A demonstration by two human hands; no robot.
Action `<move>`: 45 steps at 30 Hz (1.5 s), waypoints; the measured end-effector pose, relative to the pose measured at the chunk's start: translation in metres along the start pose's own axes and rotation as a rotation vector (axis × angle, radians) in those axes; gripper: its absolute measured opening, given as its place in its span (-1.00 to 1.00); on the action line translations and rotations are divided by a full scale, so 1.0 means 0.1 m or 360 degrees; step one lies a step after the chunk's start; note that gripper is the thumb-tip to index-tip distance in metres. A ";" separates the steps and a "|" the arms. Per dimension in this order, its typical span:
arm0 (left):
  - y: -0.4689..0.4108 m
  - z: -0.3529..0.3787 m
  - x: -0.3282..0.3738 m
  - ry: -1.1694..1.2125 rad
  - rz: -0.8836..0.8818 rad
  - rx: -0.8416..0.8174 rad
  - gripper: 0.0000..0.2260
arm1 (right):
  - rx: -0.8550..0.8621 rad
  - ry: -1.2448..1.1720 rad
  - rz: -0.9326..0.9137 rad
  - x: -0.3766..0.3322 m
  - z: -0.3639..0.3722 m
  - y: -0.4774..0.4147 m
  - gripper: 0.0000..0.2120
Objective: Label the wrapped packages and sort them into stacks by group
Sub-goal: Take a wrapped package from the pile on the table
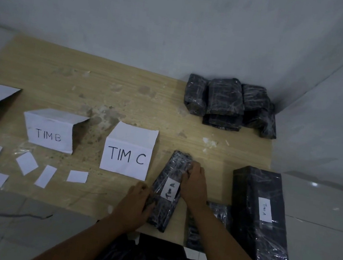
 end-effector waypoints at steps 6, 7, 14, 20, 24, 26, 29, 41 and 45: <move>-0.11 0.03 0.10 0.0496 -0.0338 -0.0179 -0.53 | -0.0188 -0.0294 0.0368 0.10 0.02 0.08 -0.35; -0.14 0.02 0.12 0.0552 -0.0374 -0.0176 -0.52 | -0.0193 -0.0337 0.0409 0.11 0.02 0.07 -0.31; -0.45 -0.12 0.22 0.0477 -0.0326 -0.0129 -0.24 | -0.0078 -0.0557 0.0546 0.14 -0.18 0.00 -0.54; -0.76 -0.28 0.36 0.0779 -0.0527 0.0150 -0.52 | 0.0081 -0.0845 0.0611 0.13 -0.35 -0.14 -0.41; -0.92 -0.36 0.49 0.1169 -0.0744 0.0144 -0.58 | 0.0095 -0.0900 0.0560 0.12 -0.44 -0.18 -0.52; -1.01 -0.38 0.55 0.1344 -0.0754 0.0123 -0.66 | 0.0106 -0.0897 0.0515 0.11 -0.52 -0.18 -0.62; -1.17 -0.44 0.62 0.1550 -0.0770 0.0030 -0.71 | 0.0203 -0.0841 0.0443 0.11 -0.73 -0.24 -0.67; -1.94 -0.64 0.85 0.1566 -0.0631 -0.0078 -0.58 | 0.0220 -0.0137 0.0285 0.21 -1.81 -1.22 -0.56; -2.26 -0.57 0.94 0.1305 -0.0608 -0.0043 -0.64 | -0.0055 0.0145 0.0436 0.42 -1.84 -1.53 -0.51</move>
Point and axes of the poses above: each hand's wrist, its own y-axis away from the middle knuckle, its own z-axis out of the palm, x = y × z, the point moved 2 cm from there along -y, towards the middle knuckle, and after that the axes turned 14 degrees about -y, right-handed, at the moved point
